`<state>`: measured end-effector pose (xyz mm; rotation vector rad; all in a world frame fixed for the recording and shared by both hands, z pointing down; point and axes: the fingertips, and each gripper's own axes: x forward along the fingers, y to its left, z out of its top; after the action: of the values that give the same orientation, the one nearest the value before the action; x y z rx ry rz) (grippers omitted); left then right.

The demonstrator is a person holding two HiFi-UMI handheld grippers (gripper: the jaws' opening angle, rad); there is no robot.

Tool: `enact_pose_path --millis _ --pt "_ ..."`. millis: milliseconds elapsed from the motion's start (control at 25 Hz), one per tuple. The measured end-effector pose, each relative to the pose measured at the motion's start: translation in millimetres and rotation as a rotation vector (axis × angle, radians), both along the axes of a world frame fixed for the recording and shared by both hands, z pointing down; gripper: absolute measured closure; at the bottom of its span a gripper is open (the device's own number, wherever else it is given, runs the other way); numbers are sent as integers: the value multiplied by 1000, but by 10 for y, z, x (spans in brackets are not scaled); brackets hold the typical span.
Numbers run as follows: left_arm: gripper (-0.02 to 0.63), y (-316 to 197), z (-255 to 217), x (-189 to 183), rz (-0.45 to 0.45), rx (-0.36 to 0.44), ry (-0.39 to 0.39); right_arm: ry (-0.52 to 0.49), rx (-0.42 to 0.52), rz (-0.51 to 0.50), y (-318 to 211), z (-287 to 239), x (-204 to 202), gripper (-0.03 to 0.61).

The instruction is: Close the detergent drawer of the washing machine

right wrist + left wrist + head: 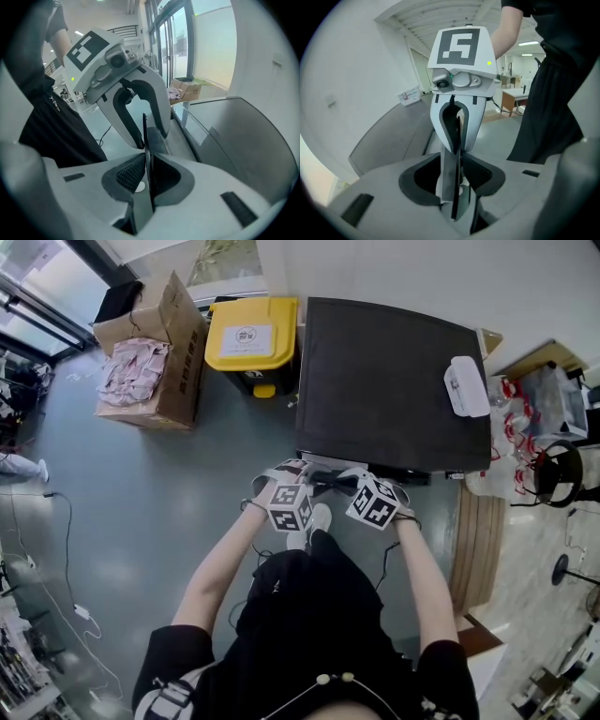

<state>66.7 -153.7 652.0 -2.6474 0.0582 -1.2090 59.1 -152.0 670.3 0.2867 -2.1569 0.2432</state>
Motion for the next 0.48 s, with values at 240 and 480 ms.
enact_pose_path --millis 240,480 --pt "352 -260 -50 14 -5 180 -62 20 51 32 -139 -22 12 500" --pt "289 -350 56 28 -27 87 -119 107 181 -39 -119 -80 -30 507"
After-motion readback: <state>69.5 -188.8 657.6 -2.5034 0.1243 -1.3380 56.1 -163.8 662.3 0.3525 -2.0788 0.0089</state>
